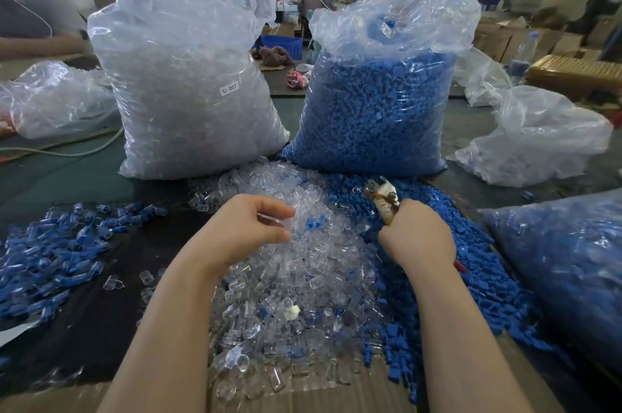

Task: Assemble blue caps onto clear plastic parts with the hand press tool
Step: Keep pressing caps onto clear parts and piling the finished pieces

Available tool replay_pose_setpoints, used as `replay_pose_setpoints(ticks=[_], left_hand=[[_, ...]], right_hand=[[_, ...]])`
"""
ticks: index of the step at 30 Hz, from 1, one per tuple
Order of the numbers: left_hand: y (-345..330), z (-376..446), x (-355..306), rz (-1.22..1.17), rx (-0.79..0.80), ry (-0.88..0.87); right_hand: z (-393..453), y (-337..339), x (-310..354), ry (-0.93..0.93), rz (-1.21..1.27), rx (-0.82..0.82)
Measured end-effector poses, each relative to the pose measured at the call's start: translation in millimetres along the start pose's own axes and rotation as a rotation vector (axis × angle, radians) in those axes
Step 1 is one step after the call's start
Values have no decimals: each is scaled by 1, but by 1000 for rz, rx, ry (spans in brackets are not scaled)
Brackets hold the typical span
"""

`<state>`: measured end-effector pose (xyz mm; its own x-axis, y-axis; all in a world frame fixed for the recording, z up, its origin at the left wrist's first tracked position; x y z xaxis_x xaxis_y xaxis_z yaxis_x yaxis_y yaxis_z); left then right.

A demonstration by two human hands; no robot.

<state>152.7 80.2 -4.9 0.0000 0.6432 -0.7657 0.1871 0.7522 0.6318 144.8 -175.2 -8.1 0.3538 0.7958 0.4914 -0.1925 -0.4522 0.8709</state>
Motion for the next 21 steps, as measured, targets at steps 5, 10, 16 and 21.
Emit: replay_pose_setpoints(ticks=[5,10,16,21], left_hand=[[-3,-2,2,59,31,29],[1,-3,0,142,-3,20],[11,-4,-2,-25,-162,57],[5,-4,-14,-213,-138,8]], right_hand=[[-4,-15,-3,-66,-27,131],[-5,-14,3,-20,8,87],[1,-8,5,36,86,22],[1,-5,14,103,89,9]])
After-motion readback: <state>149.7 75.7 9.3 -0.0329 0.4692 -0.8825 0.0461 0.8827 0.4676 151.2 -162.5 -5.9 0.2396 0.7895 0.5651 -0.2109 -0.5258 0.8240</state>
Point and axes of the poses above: each hand's wrist, its own z-axis towards the middle knuckle, its own y-axis out of the back of the hand, x = y × z, the point moved 8 cm from there along z, towards the middle knuckle, and after that the axes turned 8 degrees about z, right-handed, at the moved point
